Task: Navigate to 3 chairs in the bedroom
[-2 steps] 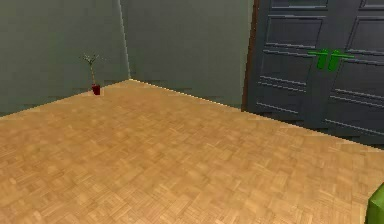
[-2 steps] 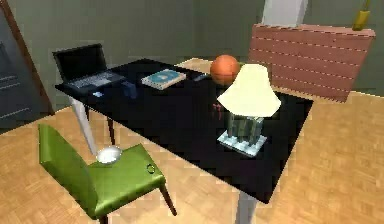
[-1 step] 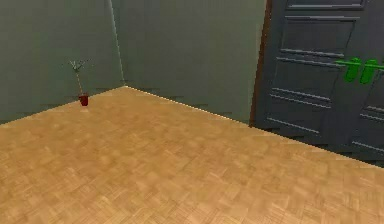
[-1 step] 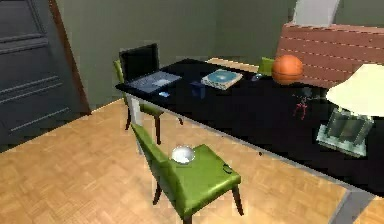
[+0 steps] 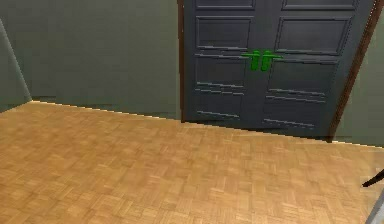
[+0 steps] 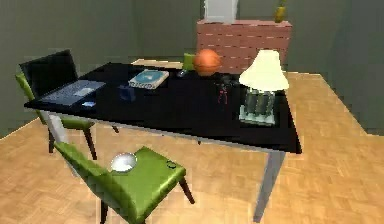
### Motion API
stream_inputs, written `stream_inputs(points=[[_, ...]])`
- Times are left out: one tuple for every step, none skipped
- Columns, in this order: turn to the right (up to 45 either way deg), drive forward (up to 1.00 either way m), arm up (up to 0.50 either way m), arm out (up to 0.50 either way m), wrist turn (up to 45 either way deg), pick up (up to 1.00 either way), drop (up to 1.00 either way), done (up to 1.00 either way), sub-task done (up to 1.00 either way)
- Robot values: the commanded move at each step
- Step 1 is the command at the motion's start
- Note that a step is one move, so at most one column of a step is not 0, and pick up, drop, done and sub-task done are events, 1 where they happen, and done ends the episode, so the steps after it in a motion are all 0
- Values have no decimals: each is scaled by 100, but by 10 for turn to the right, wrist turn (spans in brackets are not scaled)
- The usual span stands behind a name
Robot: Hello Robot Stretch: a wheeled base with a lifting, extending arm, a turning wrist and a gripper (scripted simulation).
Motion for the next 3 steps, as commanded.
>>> stream_inputs(points=[[0,70,0,0,0,0,0,0,0],[420,0,0,0,0,0,0,0,0],[0,60,0,0,0,0,0,0,0]])
